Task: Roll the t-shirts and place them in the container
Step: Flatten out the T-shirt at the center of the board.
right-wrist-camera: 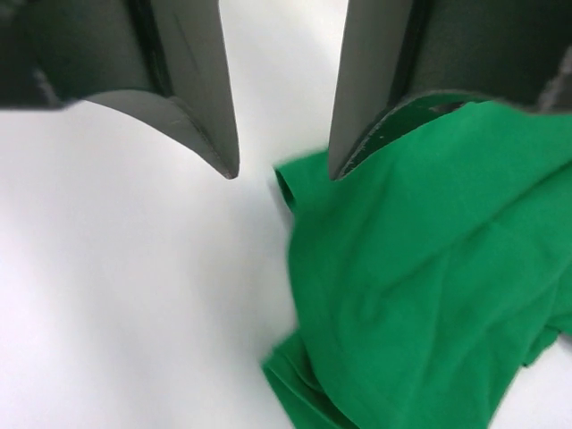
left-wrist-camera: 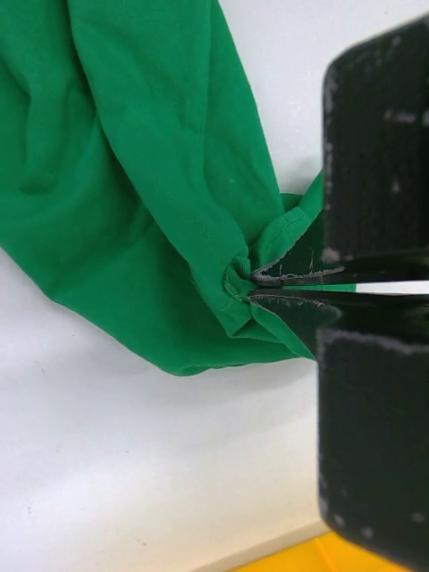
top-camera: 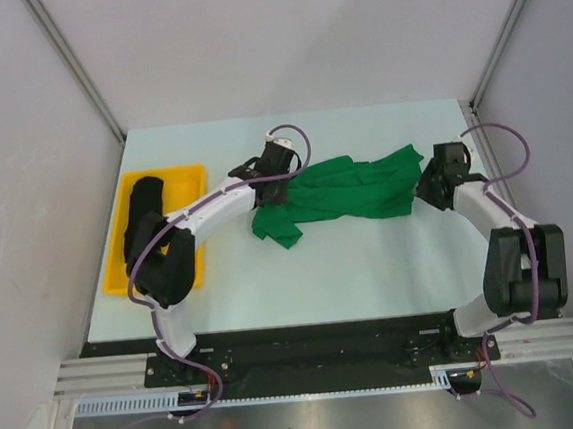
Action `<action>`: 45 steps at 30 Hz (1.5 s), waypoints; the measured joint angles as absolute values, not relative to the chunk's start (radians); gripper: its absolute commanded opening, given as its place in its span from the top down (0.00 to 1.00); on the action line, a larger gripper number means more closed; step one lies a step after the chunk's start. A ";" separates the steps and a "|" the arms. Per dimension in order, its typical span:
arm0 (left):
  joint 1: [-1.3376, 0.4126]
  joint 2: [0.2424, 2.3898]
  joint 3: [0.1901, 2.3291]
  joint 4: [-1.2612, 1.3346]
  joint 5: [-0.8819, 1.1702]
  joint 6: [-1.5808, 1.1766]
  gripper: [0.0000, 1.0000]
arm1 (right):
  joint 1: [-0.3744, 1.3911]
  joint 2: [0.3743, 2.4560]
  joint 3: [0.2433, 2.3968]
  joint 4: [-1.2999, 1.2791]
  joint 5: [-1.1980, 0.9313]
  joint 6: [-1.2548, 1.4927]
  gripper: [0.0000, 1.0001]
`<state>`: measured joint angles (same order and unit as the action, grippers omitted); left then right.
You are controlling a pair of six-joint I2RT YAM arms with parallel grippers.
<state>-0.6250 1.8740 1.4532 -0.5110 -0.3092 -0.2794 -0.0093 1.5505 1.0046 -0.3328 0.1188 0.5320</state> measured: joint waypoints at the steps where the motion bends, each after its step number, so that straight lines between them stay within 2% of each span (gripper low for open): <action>1: -0.625 1.874 1.455 -0.511 -0.309 -0.279 1.00 | -0.012 1.514 0.974 -0.334 0.119 0.540 0.53; 4: -0.625 1.874 1.457 -0.509 -0.309 -0.279 1.00 | -0.018 1.441 0.889 -0.317 0.117 0.557 0.58; 6: -0.625 1.874 1.457 -0.508 -0.308 -0.280 1.00 | -0.015 1.452 0.857 -0.297 0.104 0.568 0.58; 8: -0.625 1.874 1.457 -0.508 -0.307 -0.280 1.00 | -0.010 1.478 0.833 -0.280 0.090 0.576 0.52; 12: -0.625 1.874 1.457 -0.508 -0.306 -0.280 1.00 | 0.010 1.524 0.817 -0.249 0.079 0.593 0.51; 19: -0.625 1.874 1.457 -0.508 -0.306 -0.280 1.00 | 0.032 1.600 0.818 -0.154 0.059 0.622 0.56; 22: -0.625 1.874 1.457 -0.508 -0.306 -0.280 1.00 | 0.032 1.621 0.819 -0.102 0.059 0.630 0.74; 23: -0.625 1.874 1.457 -0.508 -0.306 -0.280 1.00 | 0.032 1.627 0.819 -0.093 0.060 0.632 0.88; 24: -0.625 1.873 1.457 -0.508 -0.307 -0.280 1.00 | 0.032 1.632 0.820 -0.082 0.065 0.633 0.96; 25: -0.625 1.871 1.457 -0.509 -0.307 -0.280 1.00 | 0.031 1.637 0.820 -0.077 0.068 0.632 1.00; 29: -0.625 1.831 1.428 -0.502 -0.307 -0.278 1.00 | 0.031 1.618 0.819 -0.104 0.084 0.635 1.00; 32: -0.631 1.734 1.361 -0.495 -0.312 -0.265 1.00 | 0.025 1.505 0.819 -0.177 0.088 0.632 1.00; 35: -0.661 1.591 1.274 -0.489 -0.343 -0.239 1.00 | -0.014 1.293 0.835 -0.282 0.078 0.627 1.00; 39: -0.773 1.368 1.188 -0.479 -0.392 -0.206 1.00 | -0.091 0.994 0.939 -0.419 0.066 0.624 1.00; 45: -0.974 1.002 1.102 -0.481 -0.464 -0.186 1.00 | -0.142 0.725 1.119 -0.642 0.035 0.610 1.00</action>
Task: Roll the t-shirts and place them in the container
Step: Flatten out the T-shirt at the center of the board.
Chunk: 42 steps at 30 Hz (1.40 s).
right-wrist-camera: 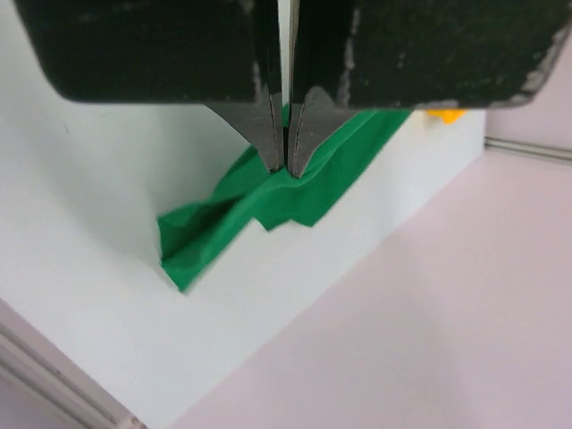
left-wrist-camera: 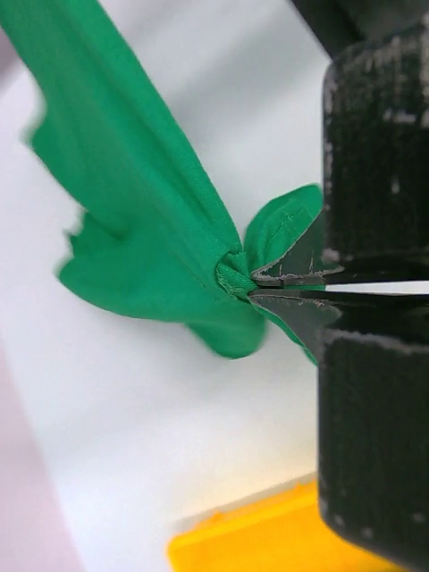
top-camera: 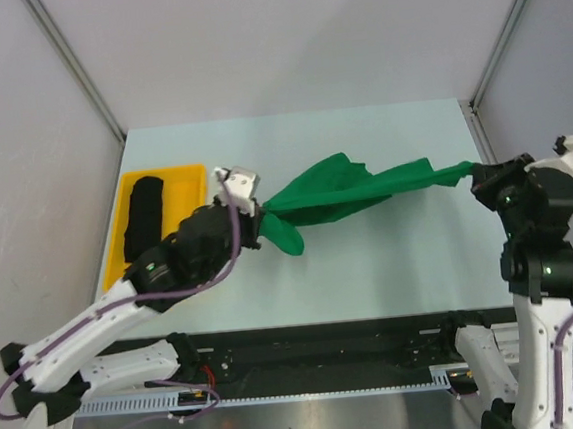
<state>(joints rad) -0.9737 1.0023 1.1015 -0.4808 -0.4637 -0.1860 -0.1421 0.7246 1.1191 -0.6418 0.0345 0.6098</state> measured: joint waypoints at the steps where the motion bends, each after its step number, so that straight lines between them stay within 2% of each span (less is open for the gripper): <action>1: -1.001 0.949 1.099 -0.480 -0.469 -0.182 1.00 | -0.146 0.696 1.151 -0.675 0.030 0.609 1.00; 5: -1.033 0.799 1.102 -0.430 -0.489 -0.160 1.00 | -0.148 0.663 1.256 -0.724 -0.018 0.610 1.00; 8: -1.021 0.817 1.139 -0.365 -0.529 -0.109 1.00 | -0.148 0.723 1.272 -0.694 -0.068 0.610 1.00; 14: -0.676 1.179 1.349 -0.225 -0.354 -0.089 1.00 | -0.143 1.088 1.290 -0.418 -0.186 0.640 1.00; 17: -0.580 1.406 1.499 -0.181 -0.268 -0.086 1.00 | -0.128 1.316 1.354 -0.309 -0.216 0.656 1.00; 21: -0.513 1.628 1.726 -0.179 -0.158 -0.089 1.00 | -0.116 1.534 1.549 -0.281 -0.239 0.665 1.00; 26: -0.449 1.748 2.037 -0.189 -0.054 -0.105 1.00 | -0.133 1.573 1.789 -0.265 -0.248 0.690 1.00; 31: -0.411 1.706 2.215 -0.142 0.030 -0.123 1.00 | -0.190 1.480 1.883 -0.220 -0.257 0.715 1.00; 34: -0.410 1.642 2.218 -0.139 0.078 -0.131 1.00 | -0.200 1.405 1.841 -0.206 -0.273 0.721 1.00; 36: -0.410 1.581 2.146 -0.127 0.110 -0.142 1.00 | -0.207 1.355 1.765 -0.195 -0.286 0.726 1.00; 39: -0.410 1.489 1.962 -0.120 0.144 -0.174 1.00 | -0.216 1.275 1.568 -0.194 -0.288 0.725 1.00; 42: -0.410 1.378 1.596 -0.078 0.163 -0.268 1.00 | -0.223 1.230 1.343 -0.228 -0.274 0.719 1.00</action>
<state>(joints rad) -0.4099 1.3777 1.5959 -0.0776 0.1627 -0.2684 -0.2230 1.2297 1.3430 -0.2279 -0.2737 0.7185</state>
